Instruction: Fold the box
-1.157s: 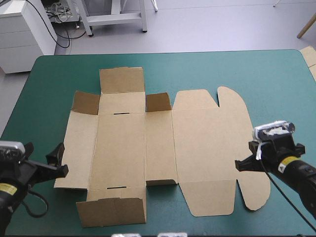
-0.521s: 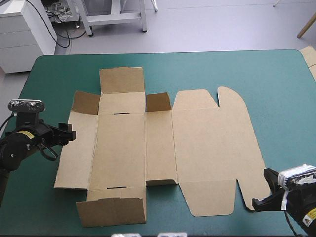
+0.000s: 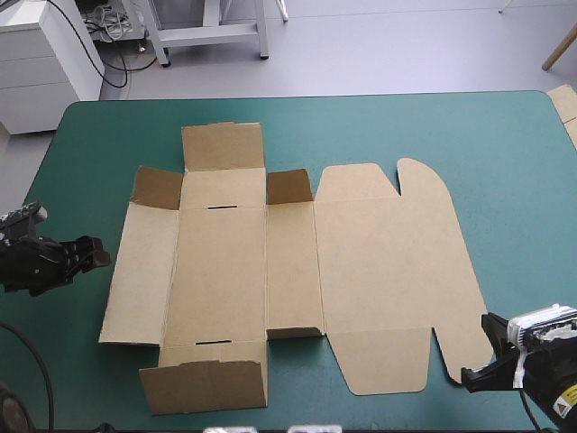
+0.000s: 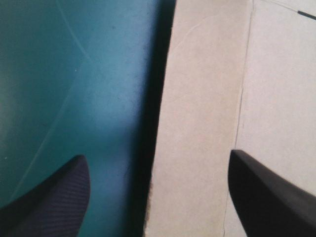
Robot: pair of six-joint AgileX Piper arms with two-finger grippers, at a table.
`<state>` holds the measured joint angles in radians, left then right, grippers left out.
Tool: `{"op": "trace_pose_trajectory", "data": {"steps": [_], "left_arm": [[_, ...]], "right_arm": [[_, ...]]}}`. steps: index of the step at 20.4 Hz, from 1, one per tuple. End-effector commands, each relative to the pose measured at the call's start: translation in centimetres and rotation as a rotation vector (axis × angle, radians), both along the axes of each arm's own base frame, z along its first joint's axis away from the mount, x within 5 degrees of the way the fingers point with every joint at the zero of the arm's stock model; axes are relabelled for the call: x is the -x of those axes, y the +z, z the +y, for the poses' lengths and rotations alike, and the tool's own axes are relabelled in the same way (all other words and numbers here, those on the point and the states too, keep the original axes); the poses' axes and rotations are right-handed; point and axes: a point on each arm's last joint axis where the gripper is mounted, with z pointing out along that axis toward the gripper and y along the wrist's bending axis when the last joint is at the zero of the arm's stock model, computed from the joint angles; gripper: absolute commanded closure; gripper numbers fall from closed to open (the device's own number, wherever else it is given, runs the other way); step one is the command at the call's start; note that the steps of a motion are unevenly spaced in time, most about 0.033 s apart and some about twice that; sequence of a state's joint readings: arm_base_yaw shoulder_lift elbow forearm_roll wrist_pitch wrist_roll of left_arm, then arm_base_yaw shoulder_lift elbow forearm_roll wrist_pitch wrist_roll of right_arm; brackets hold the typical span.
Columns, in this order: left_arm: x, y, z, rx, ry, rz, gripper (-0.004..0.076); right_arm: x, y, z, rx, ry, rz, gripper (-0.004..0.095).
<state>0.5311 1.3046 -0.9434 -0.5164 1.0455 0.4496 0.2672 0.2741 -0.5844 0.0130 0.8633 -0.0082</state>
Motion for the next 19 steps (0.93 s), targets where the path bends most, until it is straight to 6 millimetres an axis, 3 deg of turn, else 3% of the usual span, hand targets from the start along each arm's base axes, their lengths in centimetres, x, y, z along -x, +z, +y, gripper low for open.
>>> {"op": "trace_pose_trajectory", "data": {"steps": [1,9,15,19], "left_arm": [[-1.2,-0.7,0.9,0.096,0.003,0.003,0.0176],[-1.4,-3.7,-0.2,0.284,-0.108,0.112,0.0177],[-0.6,-5.7,-4.8,0.347,-0.3,0.249,0.0177],[-1.0,-5.7,-5.5,0.336,-0.306,0.224,0.0177]], "right_arm": [[-0.2,1.0,0.0,0.002,0.006,-0.06,0.091],[-0.1,1.0,0.1,0.023,0.022,-0.058,0.091],[-0.1,1.0,0.1,0.034,0.028,-0.064,0.091],[-0.1,1.0,0.1,0.033,0.034,-0.064,0.091]]}}
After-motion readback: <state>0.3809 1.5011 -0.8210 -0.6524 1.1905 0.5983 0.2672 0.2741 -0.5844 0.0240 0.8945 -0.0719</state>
